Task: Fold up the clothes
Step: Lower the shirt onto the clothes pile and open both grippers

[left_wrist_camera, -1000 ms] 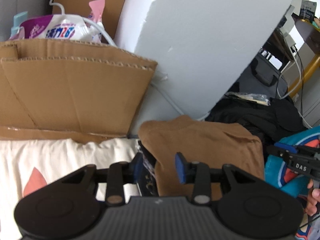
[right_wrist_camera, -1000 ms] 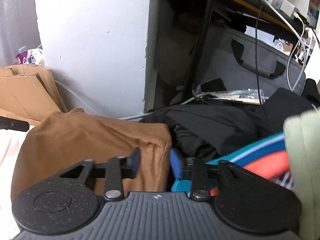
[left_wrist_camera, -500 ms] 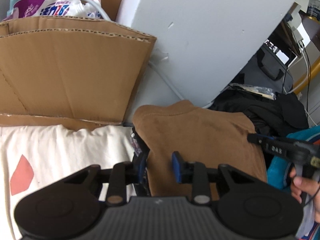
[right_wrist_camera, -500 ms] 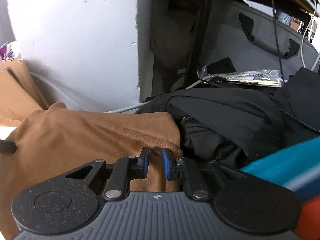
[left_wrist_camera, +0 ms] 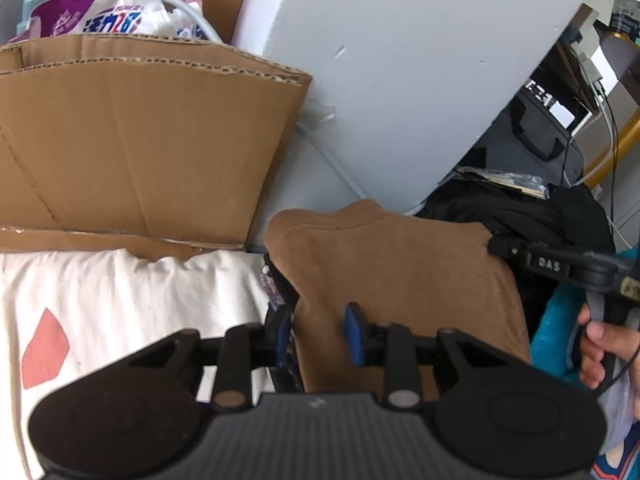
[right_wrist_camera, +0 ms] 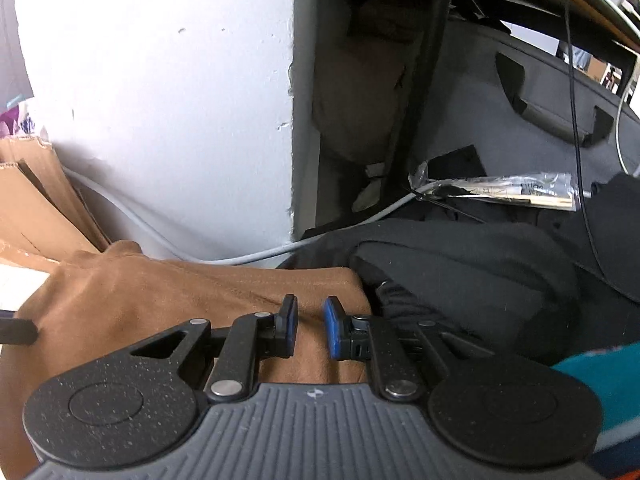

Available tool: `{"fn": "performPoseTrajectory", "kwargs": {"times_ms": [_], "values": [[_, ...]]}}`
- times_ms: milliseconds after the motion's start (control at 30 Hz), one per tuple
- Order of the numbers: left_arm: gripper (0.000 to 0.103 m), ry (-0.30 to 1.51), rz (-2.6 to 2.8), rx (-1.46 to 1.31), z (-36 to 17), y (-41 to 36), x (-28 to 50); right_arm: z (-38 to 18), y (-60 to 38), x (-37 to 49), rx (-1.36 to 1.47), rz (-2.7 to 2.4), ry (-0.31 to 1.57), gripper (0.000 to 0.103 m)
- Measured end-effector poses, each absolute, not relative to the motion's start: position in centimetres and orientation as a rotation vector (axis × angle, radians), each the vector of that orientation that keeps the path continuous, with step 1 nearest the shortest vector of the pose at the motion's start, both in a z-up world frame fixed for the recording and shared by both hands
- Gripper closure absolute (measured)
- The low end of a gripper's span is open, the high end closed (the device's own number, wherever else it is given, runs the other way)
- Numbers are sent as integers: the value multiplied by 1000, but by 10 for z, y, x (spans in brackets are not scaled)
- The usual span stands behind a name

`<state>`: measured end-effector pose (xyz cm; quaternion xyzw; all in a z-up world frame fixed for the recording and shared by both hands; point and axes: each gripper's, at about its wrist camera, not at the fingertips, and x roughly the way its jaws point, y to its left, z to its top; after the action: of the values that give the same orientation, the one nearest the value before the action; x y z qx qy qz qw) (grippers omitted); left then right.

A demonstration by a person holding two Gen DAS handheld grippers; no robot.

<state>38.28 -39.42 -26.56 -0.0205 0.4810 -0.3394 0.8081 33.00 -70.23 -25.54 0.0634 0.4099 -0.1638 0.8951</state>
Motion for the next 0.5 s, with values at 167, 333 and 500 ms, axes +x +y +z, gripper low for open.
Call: {"fn": "performPoseTrajectory", "kwargs": {"times_ms": [167, 333, 500], "values": [[72, 1037, -733, -75, -267, -387, 379, -271, -714, 344, 187, -343, 879, 82], [67, 1017, -743, -48, -262, -380, 370, -285, -713, 357, 161, -355, 899, 83], [61, 1028, -745, -55, -263, -370, 355, -272, -712, 361, 117, -384, 856, 82]]}}
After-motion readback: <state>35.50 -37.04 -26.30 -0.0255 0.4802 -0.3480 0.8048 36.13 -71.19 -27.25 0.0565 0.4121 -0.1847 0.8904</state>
